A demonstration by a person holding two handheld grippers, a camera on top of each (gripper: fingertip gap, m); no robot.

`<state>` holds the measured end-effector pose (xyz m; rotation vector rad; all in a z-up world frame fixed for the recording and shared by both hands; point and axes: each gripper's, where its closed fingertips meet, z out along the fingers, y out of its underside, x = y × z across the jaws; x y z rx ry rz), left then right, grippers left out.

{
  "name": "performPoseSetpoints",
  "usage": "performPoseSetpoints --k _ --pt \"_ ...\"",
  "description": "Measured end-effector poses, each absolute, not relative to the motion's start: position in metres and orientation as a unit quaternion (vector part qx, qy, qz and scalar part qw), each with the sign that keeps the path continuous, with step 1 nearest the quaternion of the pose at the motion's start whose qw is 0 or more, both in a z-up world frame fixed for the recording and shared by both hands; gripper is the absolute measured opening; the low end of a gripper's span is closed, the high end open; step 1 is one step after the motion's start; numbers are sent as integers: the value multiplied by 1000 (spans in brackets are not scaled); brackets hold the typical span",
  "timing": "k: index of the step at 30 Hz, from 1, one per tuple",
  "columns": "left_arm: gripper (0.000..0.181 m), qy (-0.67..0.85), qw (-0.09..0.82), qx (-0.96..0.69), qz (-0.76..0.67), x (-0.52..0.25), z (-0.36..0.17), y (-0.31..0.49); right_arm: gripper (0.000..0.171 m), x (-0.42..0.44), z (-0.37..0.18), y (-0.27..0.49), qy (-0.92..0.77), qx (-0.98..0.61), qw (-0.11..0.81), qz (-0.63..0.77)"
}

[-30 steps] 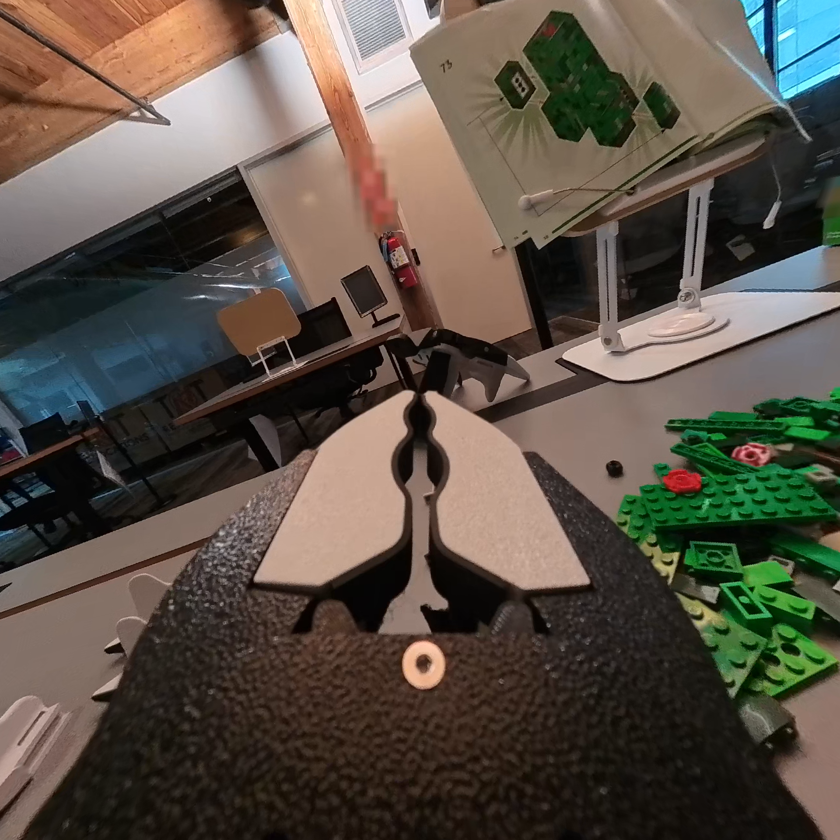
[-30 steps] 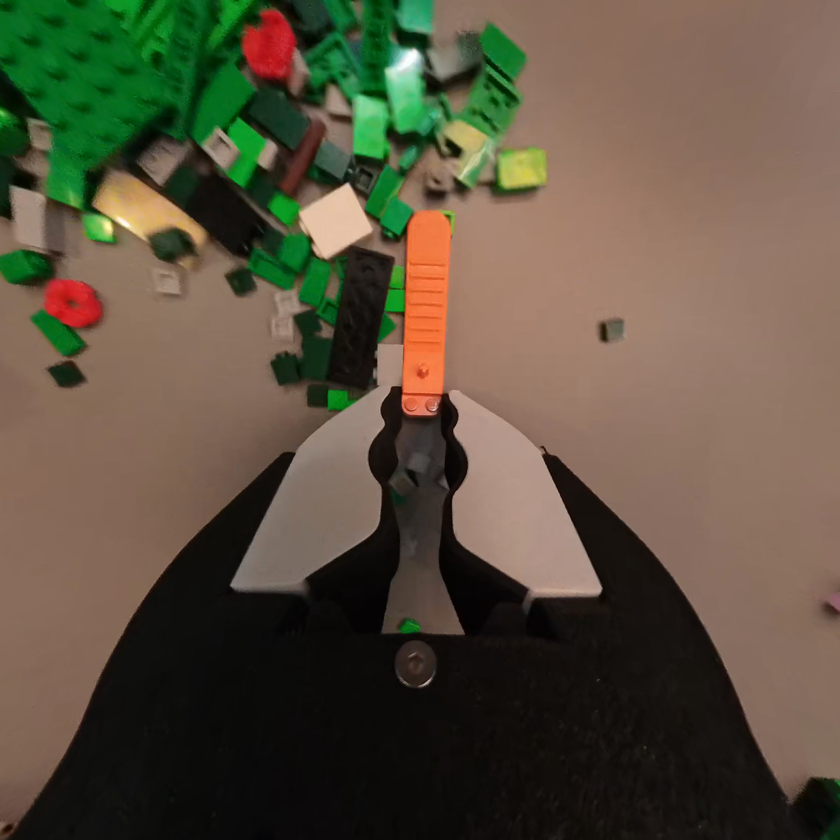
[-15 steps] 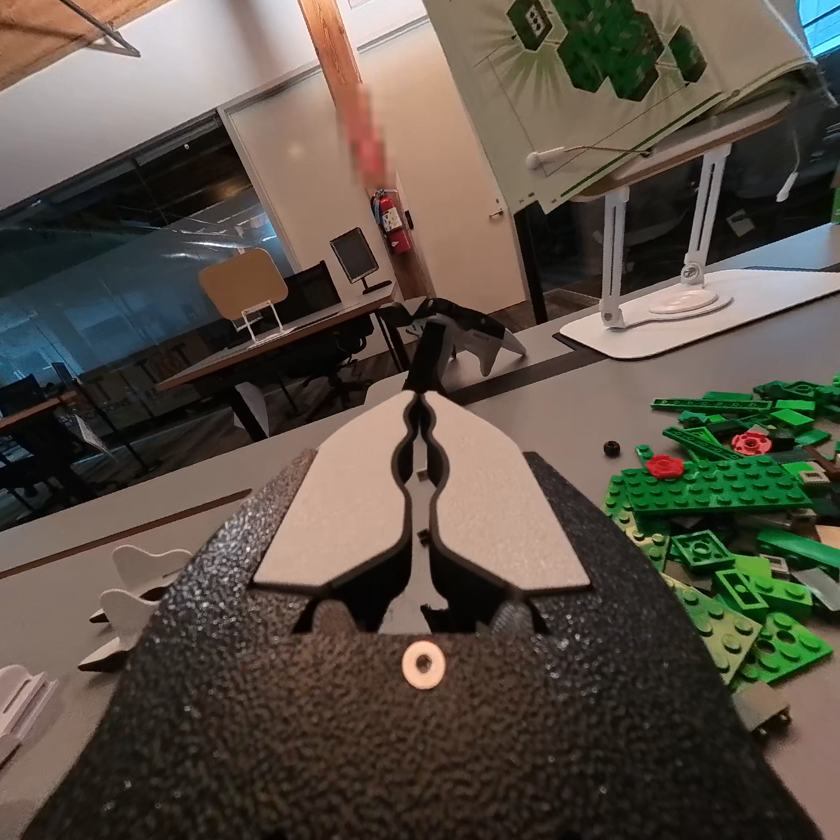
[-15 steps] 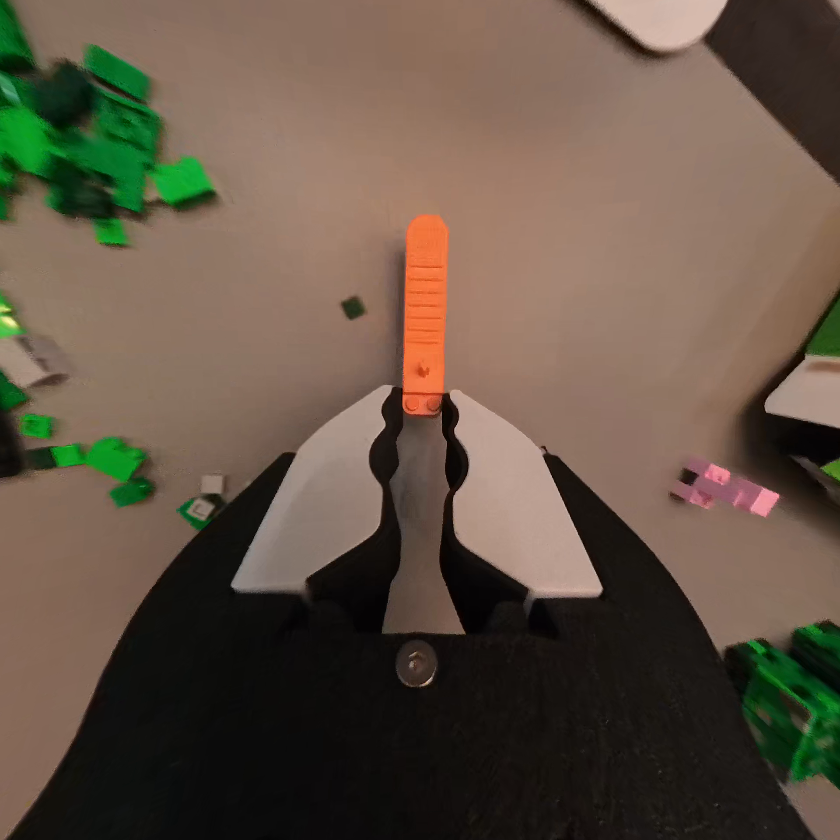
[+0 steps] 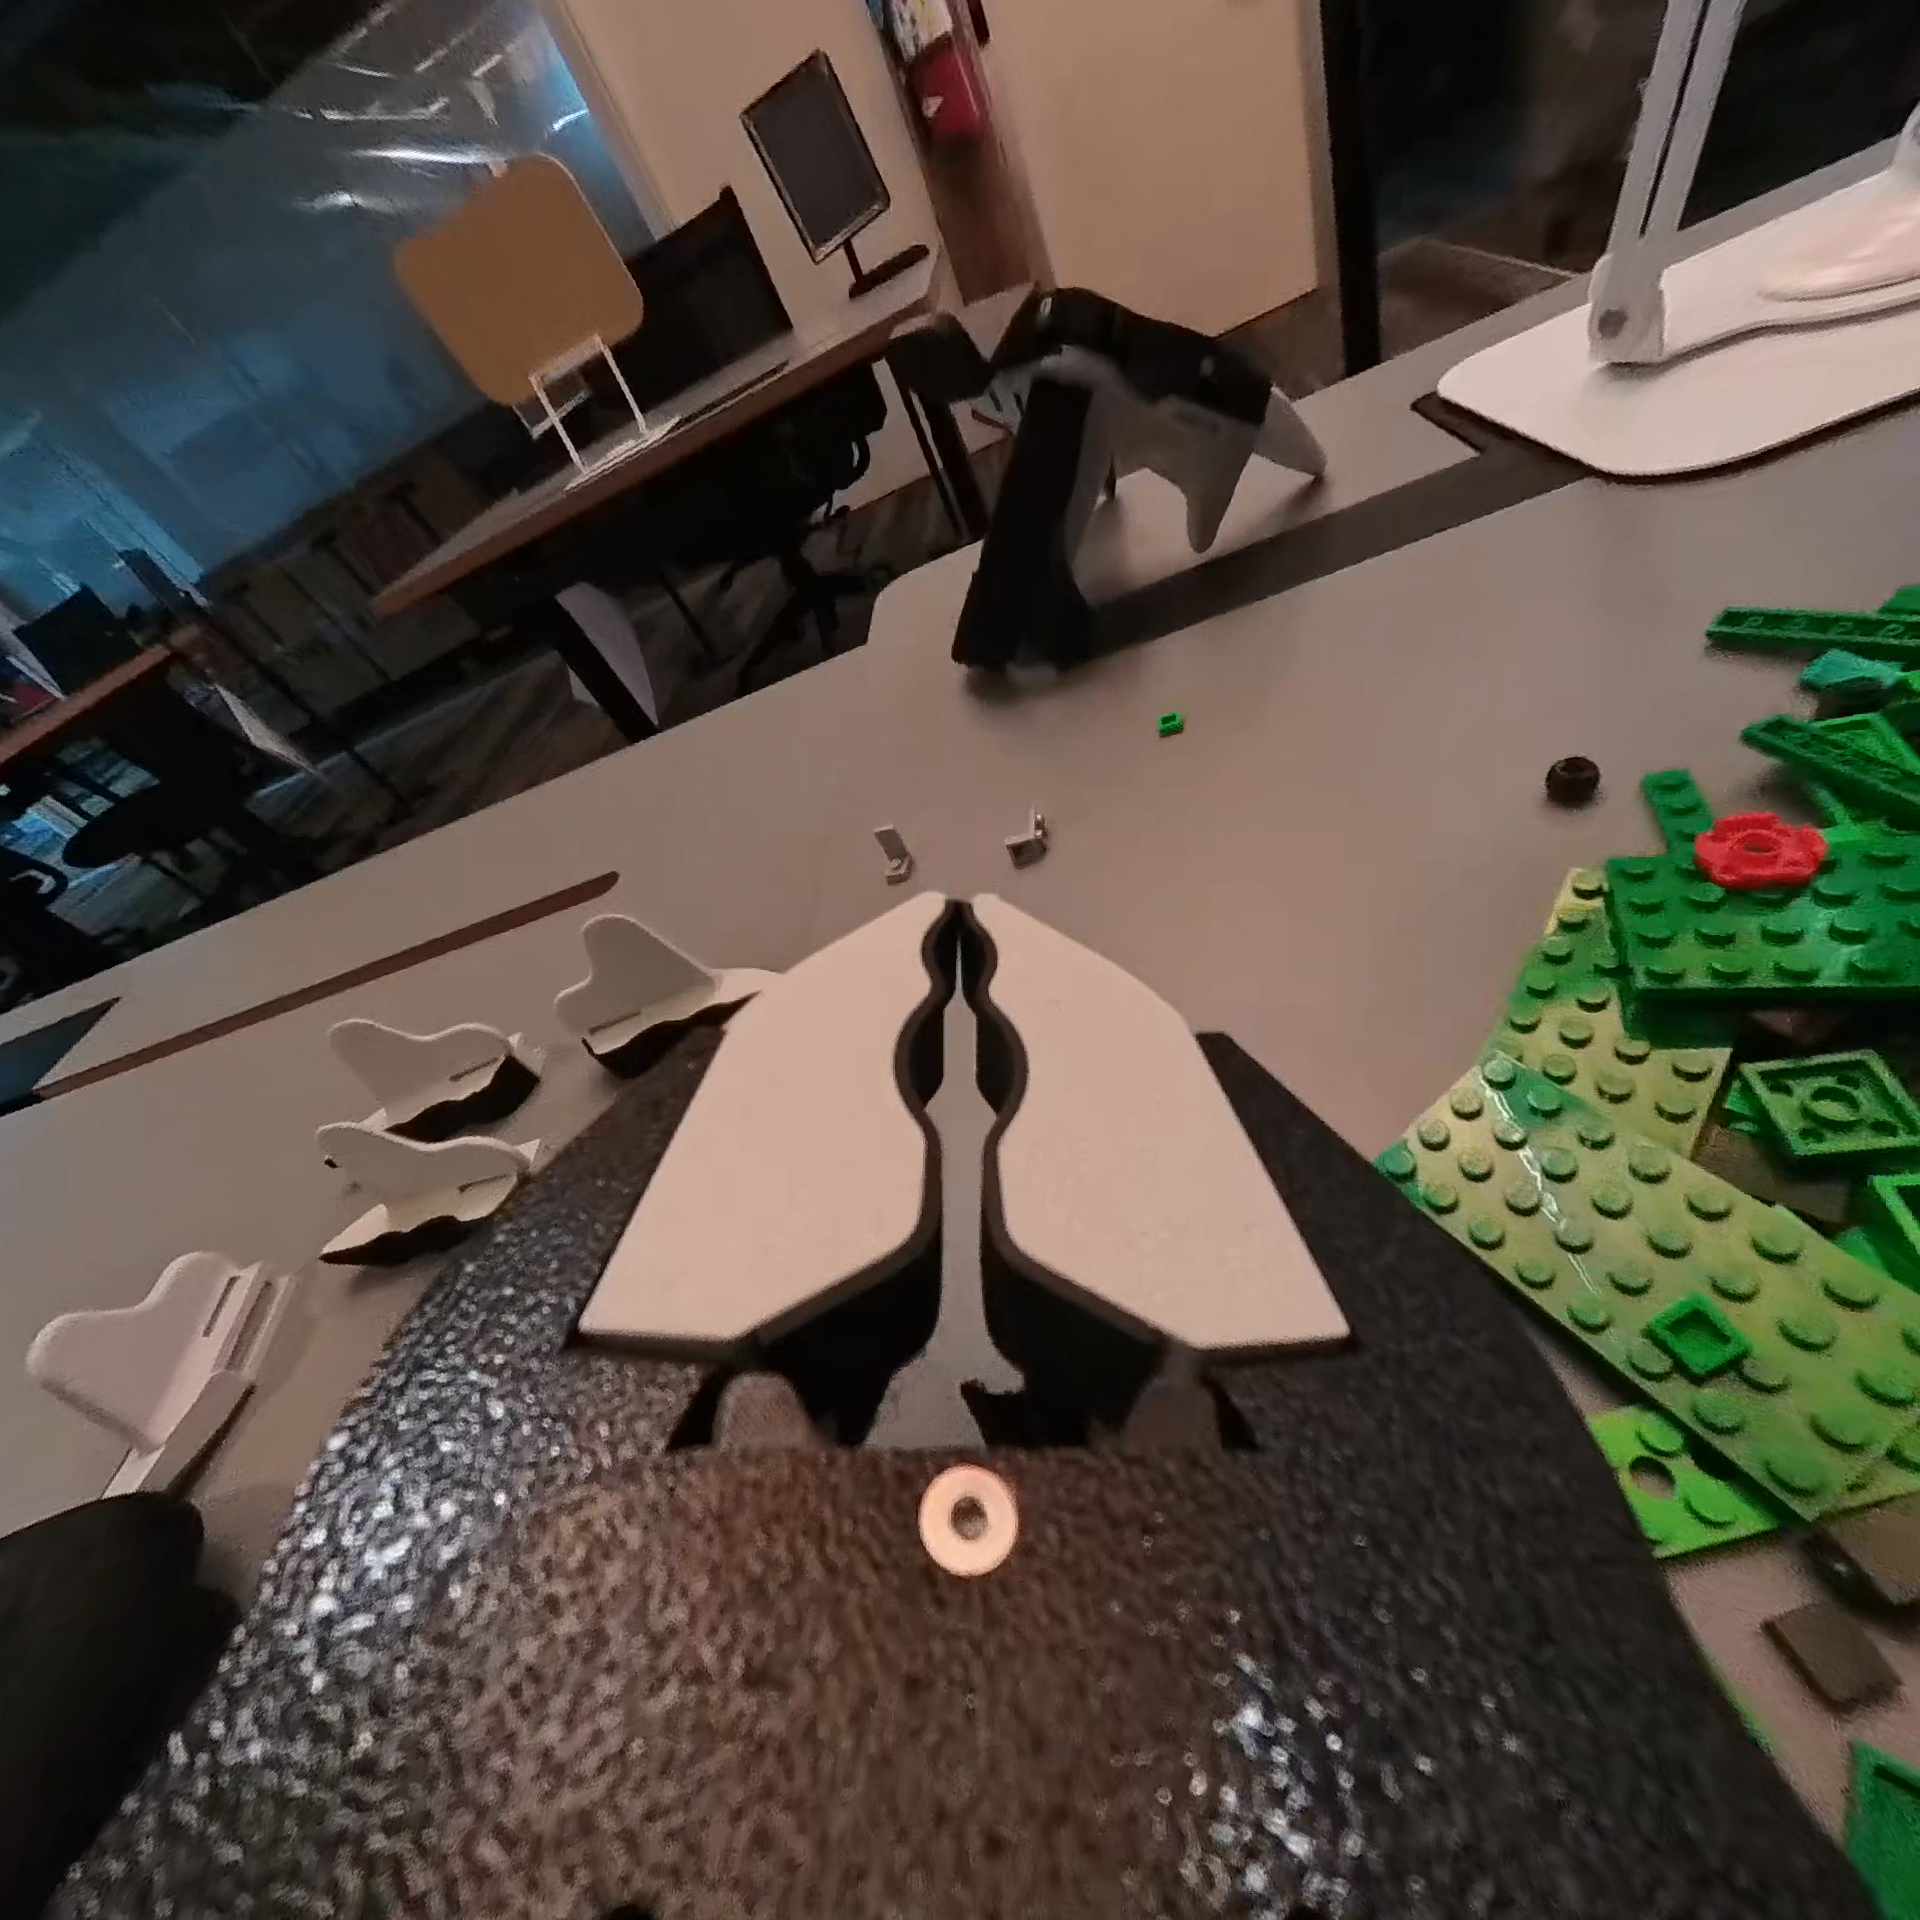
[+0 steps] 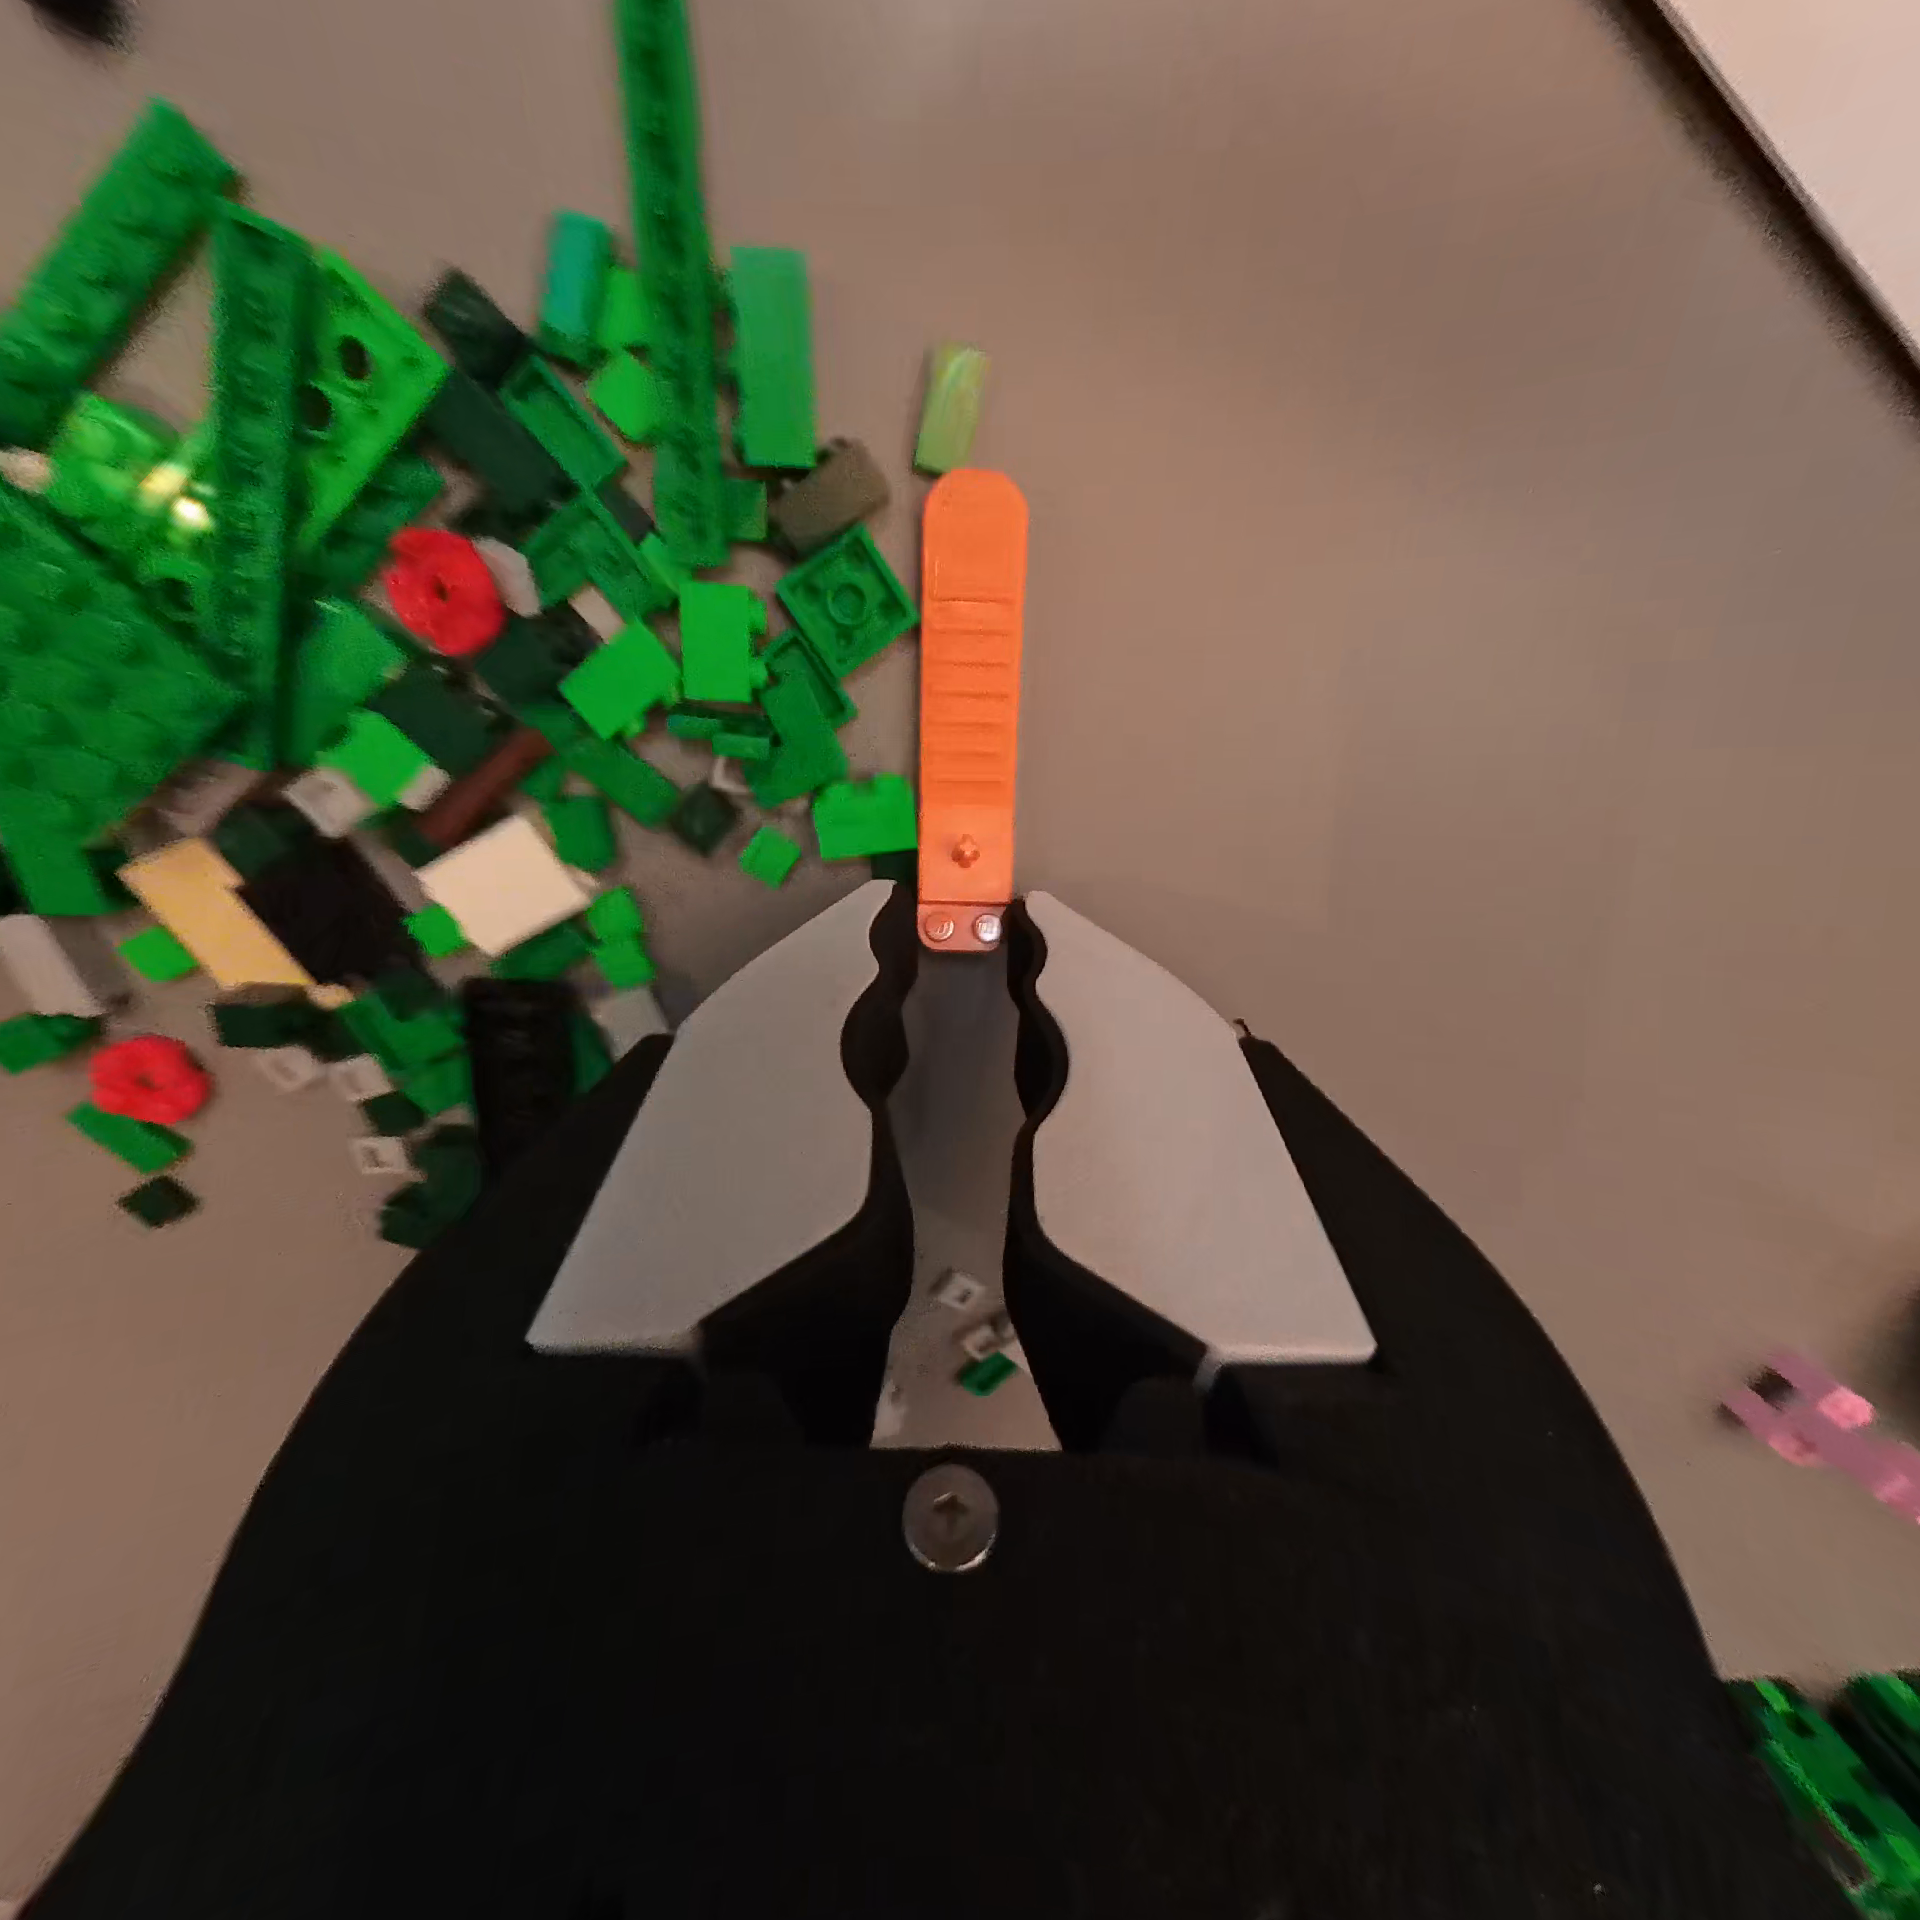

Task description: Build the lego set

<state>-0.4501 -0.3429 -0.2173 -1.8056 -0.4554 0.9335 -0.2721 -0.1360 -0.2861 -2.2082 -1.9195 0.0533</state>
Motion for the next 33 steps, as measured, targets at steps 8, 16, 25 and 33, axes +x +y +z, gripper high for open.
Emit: performPoseSetpoints --k 8,16,25,33 --pt "0 -183 506 -750 385 -449 -218 -342 16 -297 -274 -170 -685 -714 130 62" --pt "0 -180 518 -754 362 -444 -218 -338 16 -157 -249 -146 -608 -768 187 73" --pt "0 -54 537 -815 213 -380 -222 -310 16 -46 -286 -158 -537 -831 145 25" --pt "0 -43 519 -829 203 -377 -235 -307 16 -75 -286 -180 -568 -813 121 28"
